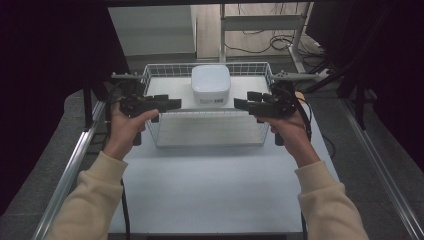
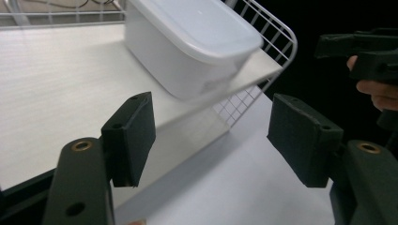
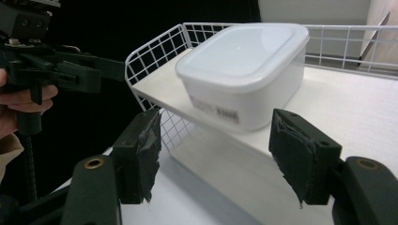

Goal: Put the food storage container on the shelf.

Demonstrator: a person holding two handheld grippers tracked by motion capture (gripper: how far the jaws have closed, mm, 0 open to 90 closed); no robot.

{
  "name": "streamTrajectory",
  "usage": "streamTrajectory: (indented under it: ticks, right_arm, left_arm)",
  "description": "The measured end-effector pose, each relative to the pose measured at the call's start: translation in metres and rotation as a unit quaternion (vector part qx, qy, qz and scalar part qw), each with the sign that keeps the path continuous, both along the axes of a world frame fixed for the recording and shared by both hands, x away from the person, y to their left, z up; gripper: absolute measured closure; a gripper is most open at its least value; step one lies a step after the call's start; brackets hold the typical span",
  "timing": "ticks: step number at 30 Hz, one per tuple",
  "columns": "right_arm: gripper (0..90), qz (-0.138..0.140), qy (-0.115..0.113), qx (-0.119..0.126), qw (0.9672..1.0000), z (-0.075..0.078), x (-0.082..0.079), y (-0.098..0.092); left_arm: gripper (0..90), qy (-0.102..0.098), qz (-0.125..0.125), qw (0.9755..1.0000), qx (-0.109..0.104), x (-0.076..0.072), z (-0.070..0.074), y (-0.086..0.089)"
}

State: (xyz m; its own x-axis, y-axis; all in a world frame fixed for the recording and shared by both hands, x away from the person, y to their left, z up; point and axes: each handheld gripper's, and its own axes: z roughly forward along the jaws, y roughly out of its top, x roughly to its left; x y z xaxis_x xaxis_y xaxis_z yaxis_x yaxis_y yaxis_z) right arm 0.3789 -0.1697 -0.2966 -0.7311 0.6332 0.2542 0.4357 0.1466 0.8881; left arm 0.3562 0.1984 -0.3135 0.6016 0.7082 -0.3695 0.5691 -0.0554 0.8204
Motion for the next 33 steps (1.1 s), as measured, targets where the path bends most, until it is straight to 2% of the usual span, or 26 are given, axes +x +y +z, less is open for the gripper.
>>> streamTrajectory:
  ticks: [1,4,7,8,9,10,11,12,16,17,18,19,22,23,24,25,26,27,28,29,33]
  right_arm:
    - [34.5,0.000,0.000,0.000,1.0000,0.000,0.000,0.000]
    - [33.5,0.003,-0.009,0.002,1.0000,-0.007,-0.012,-0.006]
    - [31.9,0.003,-0.023,-0.009,0.9997,-0.014,-0.022,-0.011]
    - [30.8,0.001,-0.031,-0.016,0.9994,-0.020,-0.030,-0.015]
    - [30.8,0.001,-0.031,-0.016,0.9994,-0.020,-0.030,-0.015]
    - [29.5,0.001,-0.037,-0.019,0.9991,-0.027,-0.038,-0.019]
    - [29.5,0.001,-0.037,-0.019,0.9991,-0.027,-0.038,-0.019]
    - [28.6,0.000,-0.037,-0.017,0.9992,-0.034,-0.045,-0.024]
    - [27.3,-0.001,-0.034,-0.010,0.9994,-0.045,-0.054,-0.032]
    - [26.9,0.002,-0.028,-0.004,0.9996,-0.055,-0.061,-0.037]
    - [26.6,0.006,-0.027,-0.004,0.9996,-0.061,-0.064,-0.040]
    - [26.6,0.006,-0.027,-0.004,0.9996,-0.061,-0.064,-0.040]
    - [24.7,0.002,-0.026,-0.010,0.9996,-0.080,-0.074,-0.046]
    - [21.8,-0.007,-0.018,-0.016,0.9997,-0.093,-0.080,-0.049]
    - [20.6,-0.011,-0.015,-0.021,0.9996,-0.099,-0.083,-0.051]
    - [20.3,-0.015,-0.014,-0.028,0.9994,-0.106,-0.086,-0.052]
    - [20.1,-0.019,-0.011,-0.036,0.9991,-0.112,-0.089,-0.053]
    - [20.1,-0.019,-0.011,-0.036,0.9991,-0.112,-0.089,-0.053]
    - [19.8,-0.025,-0.005,-0.047,0.9986,-0.127,-0.095,-0.057]
    - [19.8,-0.025,-0.005,-0.047,0.9986,-0.127,-0.095,-0.057]
    - [19.6,-0.032,0.014,-0.069,0.9970,-0.152,-0.099,-0.060]
  left_arm:
    - [30.9,0.000,0.000,1.0000,0.000,0.000,0.000,0.000]
    - [29.7,-0.013,-0.008,0.9999,0.007,-0.016,-0.005,-0.002]
    - [27.9,-0.021,-0.007,0.9997,0.013,-0.028,-0.012,-0.002]
    - [26.6,-0.023,-0.006,0.9996,0.015,-0.031,-0.015,-0.001]
    - [26.6,-0.025,-0.007,0.9995,0.016,-0.035,-0.018,0.000]
    - [25.5,-0.026,-0.007,0.9995,0.016,-0.039,-0.022,0.000]
    - [25.5,-0.028,-0.006,0.9995,0.017,-0.043,-0.025,0.002]
    - [24.6,-0.030,-0.005,0.9993,0.019,-0.046,-0.029,0.002]
    - [23.7,-0.036,0.005,0.9989,0.030,-0.060,-0.048,0.007]
    - [23.0,-0.032,0.009,0.9989,0.033,-0.066,-0.057,0.009]
    - [22.8,-0.032,0.009,0.9989,0.033,-0.066,-0.057,0.009]
    - [22.8,-0.029,0.012,0.9990,0.032,-0.069,-0.063,0.010]
    - [21.6,-0.020,0.020,0.9985,0.047,-0.077,-0.082,0.013]
    - [20.6,-0.017,0.023,0.9982,0.053,-0.080,-0.088,0.015]
    - [20.4,-0.014,0.031,0.9973,0.066,-0.084,-0.099,0.017]
    - [20.2,-0.014,0.031,0.9973,0.066,-0.084,-0.099,0.017]
    - [19.9,-0.007,0.036,0.9960,0.082,-0.088,-0.110,0.019]
    - [19.7,-0.007,0.036,0.9960,0.082,-0.088,-0.110,0.019]
    - [19.4,0.000,0.039,0.9952,0.090,-0.090,-0.117,0.021]
    - [19.4,0.005,0.040,0.9949,0.093,-0.091,-0.122,0.022]
    - [19.1,0.027,0.053,0.9947,0.084,-0.098,-0.149,0.029]
